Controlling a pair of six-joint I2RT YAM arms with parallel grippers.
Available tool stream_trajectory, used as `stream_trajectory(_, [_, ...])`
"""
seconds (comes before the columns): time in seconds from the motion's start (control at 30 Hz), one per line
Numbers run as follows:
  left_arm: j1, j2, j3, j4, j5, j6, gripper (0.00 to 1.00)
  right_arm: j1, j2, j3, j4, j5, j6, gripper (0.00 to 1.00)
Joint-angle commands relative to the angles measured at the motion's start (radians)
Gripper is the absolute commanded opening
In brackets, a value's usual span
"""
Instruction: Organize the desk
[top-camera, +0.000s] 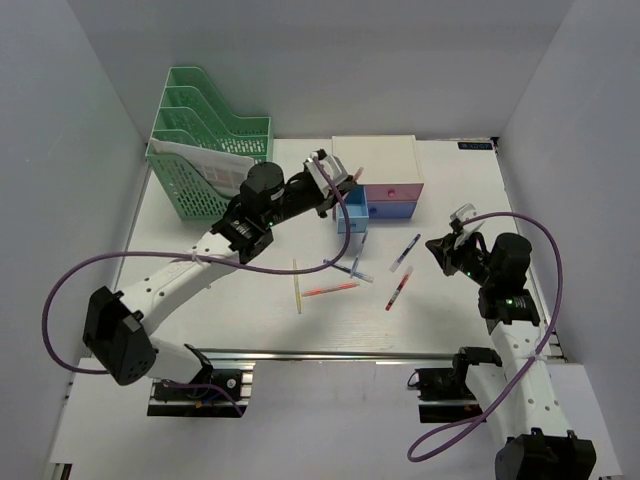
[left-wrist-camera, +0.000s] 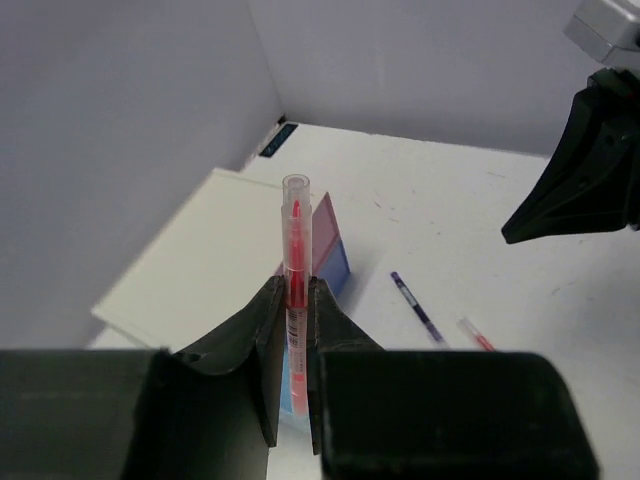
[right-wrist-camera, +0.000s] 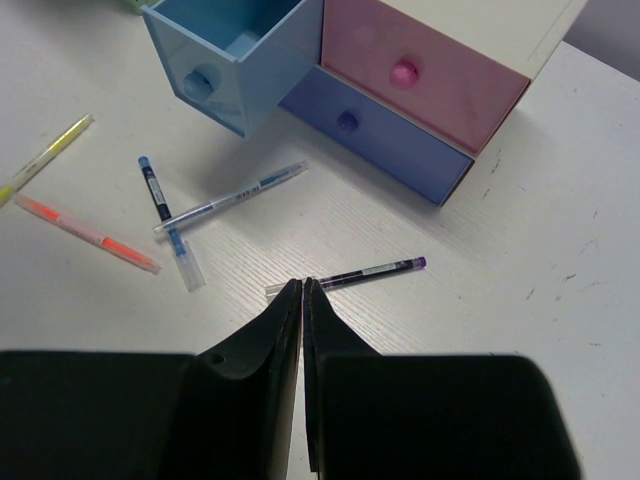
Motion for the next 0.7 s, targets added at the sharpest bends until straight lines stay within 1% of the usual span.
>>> stream_trajectory(0.0, [-0.003,0.02,0.019,0.191,0.137,0.199,0.0,-0.003,0.007,-0.01,0.027,-0.01,-0.007,0.09])
stream_trajectory(0.07, [-0.003,0.027,-0.006,0.271,0.166,0.244,0.0,-0.005,0.013,-0.01,0.025,-0.006,-0.007,0.09])
stream_trajectory(0.13, [-0.003,0.041,-0.026,0.29,0.195,0.307,0.0,-0.003,0.018,-0.01,0.027,-0.006,-0.01,0.09])
stream_trajectory(0.2, [-0.003,0.075,-0.018,0.253,0.226,0.366,0.0,-0.005,0.022,-0.01,0.027,-0.002,-0.012,0.09])
stream_trajectory(0.23, [-0.003,0.084,-0.015,0.236,0.263,0.426,0.0,-0.005,0.023,-0.009,0.027,-0.002,-0.013,0.1])
stream_trajectory(0.33, [-0.003,0.122,0.003,0.137,0.362,0.524,0.0,-0.005,0.03,-0.01,0.027,0.0,-0.018,0.1])
stream_trajectory(0.47, [0.006,0.158,0.016,0.054,0.436,0.615,0.0,-0.003,0.038,-0.009,0.027,0.003,-0.019,0.1])
stream_trajectory(0.53, [-0.003,0.184,0.02,0.012,0.436,0.683,0.0,-0.003,0.042,-0.009,0.024,0.006,-0.022,0.1])
stream_trajectory(0.67, [0.011,0.217,-0.003,0.081,0.452,0.697,0.0,-0.003,0.05,-0.009,0.024,0.01,-0.025,0.1])
